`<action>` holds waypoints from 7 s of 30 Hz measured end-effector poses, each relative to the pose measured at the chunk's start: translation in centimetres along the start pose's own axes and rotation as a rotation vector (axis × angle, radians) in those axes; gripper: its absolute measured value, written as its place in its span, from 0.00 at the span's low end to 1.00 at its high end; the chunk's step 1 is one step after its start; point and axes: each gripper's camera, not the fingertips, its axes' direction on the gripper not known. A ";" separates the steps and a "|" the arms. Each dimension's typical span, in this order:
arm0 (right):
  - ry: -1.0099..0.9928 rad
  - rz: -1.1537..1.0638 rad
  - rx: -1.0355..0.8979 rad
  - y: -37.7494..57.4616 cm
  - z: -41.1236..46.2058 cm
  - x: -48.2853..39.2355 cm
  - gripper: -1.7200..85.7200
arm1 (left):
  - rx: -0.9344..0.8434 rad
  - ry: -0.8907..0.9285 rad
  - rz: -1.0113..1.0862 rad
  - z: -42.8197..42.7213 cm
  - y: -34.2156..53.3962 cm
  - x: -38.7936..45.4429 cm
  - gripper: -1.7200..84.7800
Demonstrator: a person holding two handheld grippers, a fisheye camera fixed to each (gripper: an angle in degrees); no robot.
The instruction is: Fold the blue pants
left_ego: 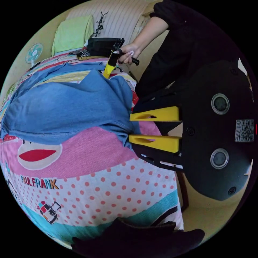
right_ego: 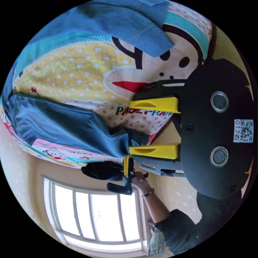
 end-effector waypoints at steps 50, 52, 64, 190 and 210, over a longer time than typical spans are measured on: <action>0.357 -0.117 -0.360 11.3 -56.0 8.8 0.05 | -0.134 0.018 -0.205 -0.6 -24.7 6.9 0.06; 0.382 -0.205 -0.401 15.6 -59.2 7.7 0.04 | -0.176 0.142 -0.156 0.0 -22.2 6.4 0.06; 0.375 -0.055 -0.457 32.7 -66.3 9.8 0.03 | 0.017 0.574 -0.620 1.4 1.0 0.4 0.10; -0.580 -0.276 -0.102 16.0 -37.9 1.7 0.03 | 0.110 0.839 0.465 -29.6 21.8 2.0 0.01; -0.423 -0.505 0.185 6.1 -52.6 -18.5 0.02 | 0.692 0.478 0.506 -53.1 27.1 19.7 0.01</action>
